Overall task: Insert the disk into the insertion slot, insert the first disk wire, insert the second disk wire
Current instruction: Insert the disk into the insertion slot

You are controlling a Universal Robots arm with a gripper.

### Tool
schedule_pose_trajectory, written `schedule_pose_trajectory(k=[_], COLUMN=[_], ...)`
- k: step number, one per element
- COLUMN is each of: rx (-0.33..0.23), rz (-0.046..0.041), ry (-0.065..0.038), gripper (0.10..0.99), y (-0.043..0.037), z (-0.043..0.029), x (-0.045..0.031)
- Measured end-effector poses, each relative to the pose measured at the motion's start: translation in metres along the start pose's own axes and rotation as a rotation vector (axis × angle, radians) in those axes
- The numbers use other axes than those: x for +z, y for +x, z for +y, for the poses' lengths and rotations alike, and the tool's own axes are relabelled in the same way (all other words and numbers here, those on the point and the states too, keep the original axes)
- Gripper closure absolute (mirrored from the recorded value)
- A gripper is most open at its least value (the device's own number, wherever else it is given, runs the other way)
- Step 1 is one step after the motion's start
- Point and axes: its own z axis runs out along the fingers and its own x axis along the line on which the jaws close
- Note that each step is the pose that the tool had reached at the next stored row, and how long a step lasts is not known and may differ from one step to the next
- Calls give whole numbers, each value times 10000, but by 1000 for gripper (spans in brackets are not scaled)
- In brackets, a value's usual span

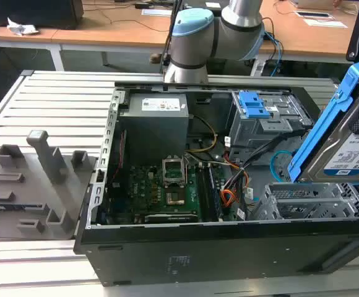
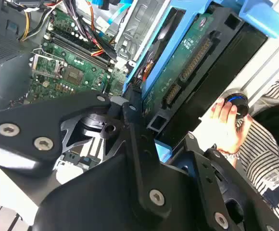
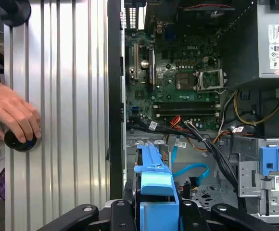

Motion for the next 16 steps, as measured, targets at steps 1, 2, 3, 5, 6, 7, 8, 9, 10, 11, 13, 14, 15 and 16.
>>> schedule_pose_trajectory(k=[1,2,3,5,6,7,8,9,10,11,13,14,15,16], rx=[0,0,0,0,0,0,0,0,0,0,0,0,0,0], rz=[0,-1,-1,-1,0,-1,0,0,0,-1,0,0,0,0], ry=[0,0,0,0,0,0,0,0,0,0,0,0,0,0], gripper=[725,725,725,725,725,725,725,725,725,725,725,725,725,725], y=[0,0,0,0,0,0,0,0,0,0,0,0,0,-1], z=[0,-1,-1,-3,-3,-3,-4,-4,-4,-4,-5,-6,-6,-6], x=[5,32,41,72,80,88,96,103,109,116,141,151,159,165])
